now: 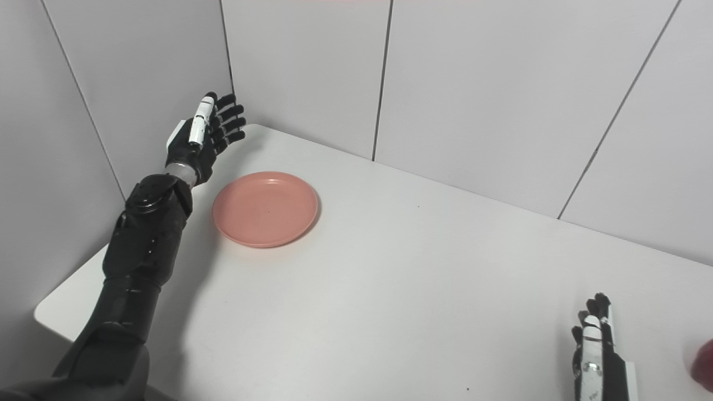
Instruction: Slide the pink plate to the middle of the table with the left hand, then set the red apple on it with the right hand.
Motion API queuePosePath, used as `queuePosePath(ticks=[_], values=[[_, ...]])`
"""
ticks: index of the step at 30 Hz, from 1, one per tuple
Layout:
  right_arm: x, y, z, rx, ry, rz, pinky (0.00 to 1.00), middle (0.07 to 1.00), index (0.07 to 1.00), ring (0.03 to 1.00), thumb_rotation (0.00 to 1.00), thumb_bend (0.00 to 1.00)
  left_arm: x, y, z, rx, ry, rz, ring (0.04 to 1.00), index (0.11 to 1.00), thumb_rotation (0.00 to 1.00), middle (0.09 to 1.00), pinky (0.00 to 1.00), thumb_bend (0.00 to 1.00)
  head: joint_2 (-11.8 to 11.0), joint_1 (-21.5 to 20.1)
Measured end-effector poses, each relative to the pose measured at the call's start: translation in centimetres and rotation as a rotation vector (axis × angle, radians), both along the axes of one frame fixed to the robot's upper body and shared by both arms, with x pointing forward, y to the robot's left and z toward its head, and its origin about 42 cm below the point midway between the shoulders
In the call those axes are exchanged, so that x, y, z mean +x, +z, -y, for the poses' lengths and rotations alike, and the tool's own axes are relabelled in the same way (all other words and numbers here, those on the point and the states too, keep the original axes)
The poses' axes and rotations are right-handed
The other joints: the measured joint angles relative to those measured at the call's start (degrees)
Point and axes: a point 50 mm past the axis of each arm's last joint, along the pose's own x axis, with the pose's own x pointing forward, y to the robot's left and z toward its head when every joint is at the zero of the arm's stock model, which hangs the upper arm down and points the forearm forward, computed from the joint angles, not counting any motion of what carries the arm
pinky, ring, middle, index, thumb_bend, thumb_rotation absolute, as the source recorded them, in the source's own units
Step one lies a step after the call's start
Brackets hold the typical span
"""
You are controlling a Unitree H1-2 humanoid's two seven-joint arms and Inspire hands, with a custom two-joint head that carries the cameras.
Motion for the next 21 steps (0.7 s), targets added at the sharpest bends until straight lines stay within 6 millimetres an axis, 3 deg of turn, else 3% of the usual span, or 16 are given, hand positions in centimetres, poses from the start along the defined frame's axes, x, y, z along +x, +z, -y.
queuePosePath(ticks=[21], values=[[0.0,0.2,0.1,0.004,0.001,0.002,1.0,1.0,1.0,1.0,1.0,0.0,-0.5,-2.3,-3.1,-0.089,0.028,-0.018,0.844,0.823,1.0,0.842,0.83,0.32,0.35,0.53]])
